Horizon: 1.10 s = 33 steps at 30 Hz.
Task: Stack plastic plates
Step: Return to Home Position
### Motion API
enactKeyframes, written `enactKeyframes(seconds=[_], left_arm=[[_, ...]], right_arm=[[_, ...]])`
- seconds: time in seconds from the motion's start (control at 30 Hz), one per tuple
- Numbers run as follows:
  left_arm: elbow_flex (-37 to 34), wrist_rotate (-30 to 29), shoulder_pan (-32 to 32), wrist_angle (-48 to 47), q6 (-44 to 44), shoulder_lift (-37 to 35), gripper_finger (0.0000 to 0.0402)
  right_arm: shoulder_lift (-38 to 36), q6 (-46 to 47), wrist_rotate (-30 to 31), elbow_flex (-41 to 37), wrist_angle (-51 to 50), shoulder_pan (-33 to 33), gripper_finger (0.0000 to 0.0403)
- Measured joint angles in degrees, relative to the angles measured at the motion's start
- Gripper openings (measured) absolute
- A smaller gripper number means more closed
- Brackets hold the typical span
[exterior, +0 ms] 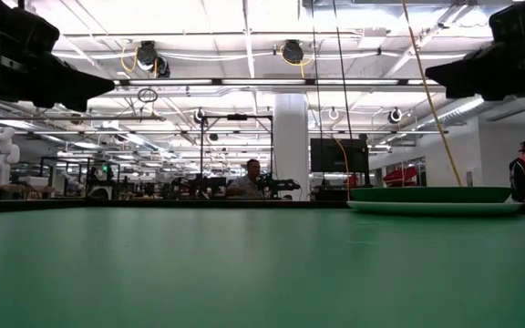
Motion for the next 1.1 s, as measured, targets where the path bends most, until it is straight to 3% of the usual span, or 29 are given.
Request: enactKeyframes(seconds=[0.6,0.83,1.1], left_arm=[[0.0,-0.3,2.5,0.2,0.2,2.4,0.0005],[-0.1,1.4,0.6,2.2,0.2,-2.7,0.0005],[0.0,1.0,-0.7,0.5,-0.1,-2.6,0.0005]], right_arm=[[0.0,0.0,-0.2,0.0,0.3,0.0,0.0008],[0.0,0.0,-0.3,0.0,0.3,0.0,0.0009],[0.0,0.0,-0.3,0.0,0.3,0.0,0.0009]])
